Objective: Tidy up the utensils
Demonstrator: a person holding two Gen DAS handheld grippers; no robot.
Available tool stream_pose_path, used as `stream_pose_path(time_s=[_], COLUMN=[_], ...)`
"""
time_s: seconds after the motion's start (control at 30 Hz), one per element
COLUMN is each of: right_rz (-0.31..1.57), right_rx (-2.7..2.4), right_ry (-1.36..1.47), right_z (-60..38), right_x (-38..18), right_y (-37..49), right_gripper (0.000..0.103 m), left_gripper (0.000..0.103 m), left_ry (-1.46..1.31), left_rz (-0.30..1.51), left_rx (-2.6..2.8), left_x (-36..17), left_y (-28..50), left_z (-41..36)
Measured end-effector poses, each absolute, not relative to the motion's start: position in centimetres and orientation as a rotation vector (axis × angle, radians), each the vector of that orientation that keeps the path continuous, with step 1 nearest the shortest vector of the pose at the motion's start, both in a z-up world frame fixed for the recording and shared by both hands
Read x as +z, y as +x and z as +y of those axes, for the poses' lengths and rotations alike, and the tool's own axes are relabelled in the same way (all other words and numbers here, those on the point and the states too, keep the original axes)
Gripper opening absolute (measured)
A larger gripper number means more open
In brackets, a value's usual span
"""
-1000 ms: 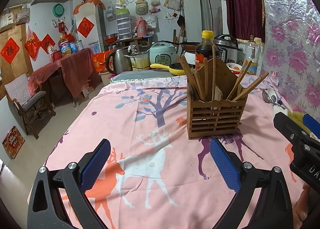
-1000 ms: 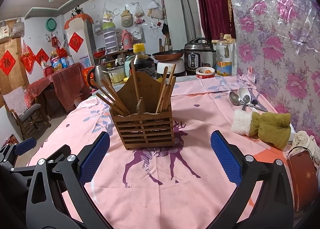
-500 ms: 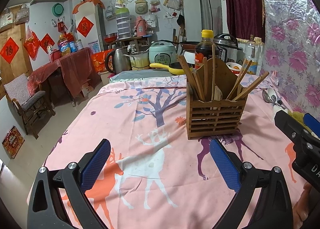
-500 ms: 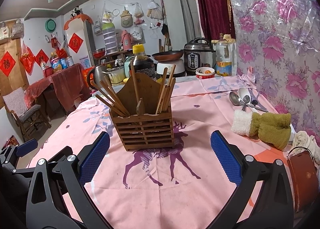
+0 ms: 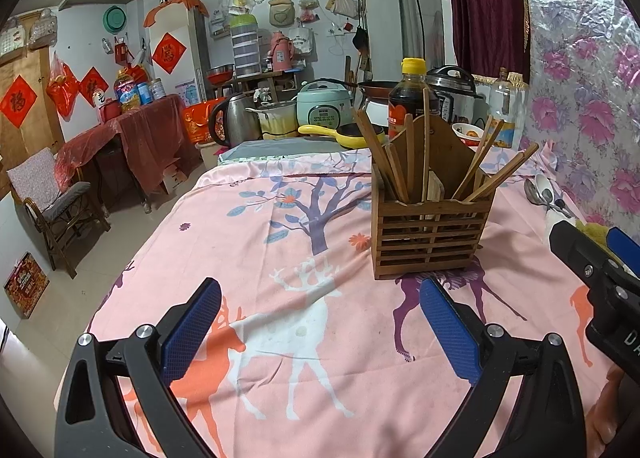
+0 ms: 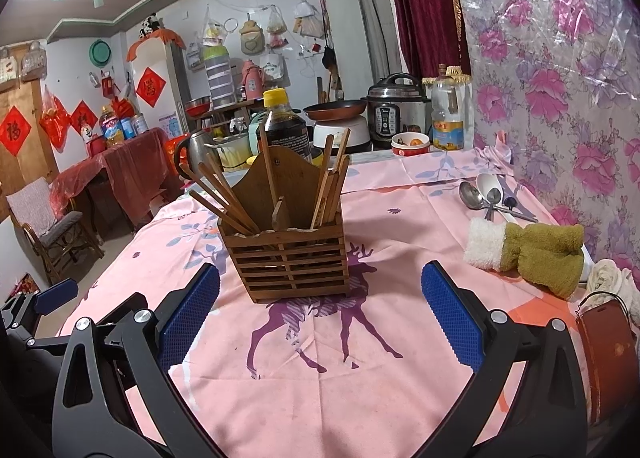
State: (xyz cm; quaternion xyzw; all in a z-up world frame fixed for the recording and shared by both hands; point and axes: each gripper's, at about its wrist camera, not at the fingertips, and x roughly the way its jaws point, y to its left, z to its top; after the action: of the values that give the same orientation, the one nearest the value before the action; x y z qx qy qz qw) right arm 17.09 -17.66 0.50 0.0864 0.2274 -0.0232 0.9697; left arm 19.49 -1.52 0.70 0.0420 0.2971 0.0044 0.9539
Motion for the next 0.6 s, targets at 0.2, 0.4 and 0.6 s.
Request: stream_pose_path(time_s=[0.2, 0.4, 0.6], right_rz=[0.460, 0.459, 0.459], right_rx=[-0.046, -0.046, -0.047], right_ry=[0.176, 0.175, 0.176], right_z=[-17.70, -17.69, -17.75], right_x=[0.51, 0.52, 0.54], right_y=[17.10, 17.20, 17.20], right_gripper=[0.098, 0.098, 0.098], left_gripper=[0.098, 0.098, 0.098], left_ry=[0.086, 0.087, 0.085], left_rz=[0.609, 0.609, 0.609], left_rx=[0.007, 0.006, 0.007], left_x=[0.47, 0.44, 0.50], left_y=[19.70, 19.73, 19.75], left_z=[-1.64, -1.72, -1.72])
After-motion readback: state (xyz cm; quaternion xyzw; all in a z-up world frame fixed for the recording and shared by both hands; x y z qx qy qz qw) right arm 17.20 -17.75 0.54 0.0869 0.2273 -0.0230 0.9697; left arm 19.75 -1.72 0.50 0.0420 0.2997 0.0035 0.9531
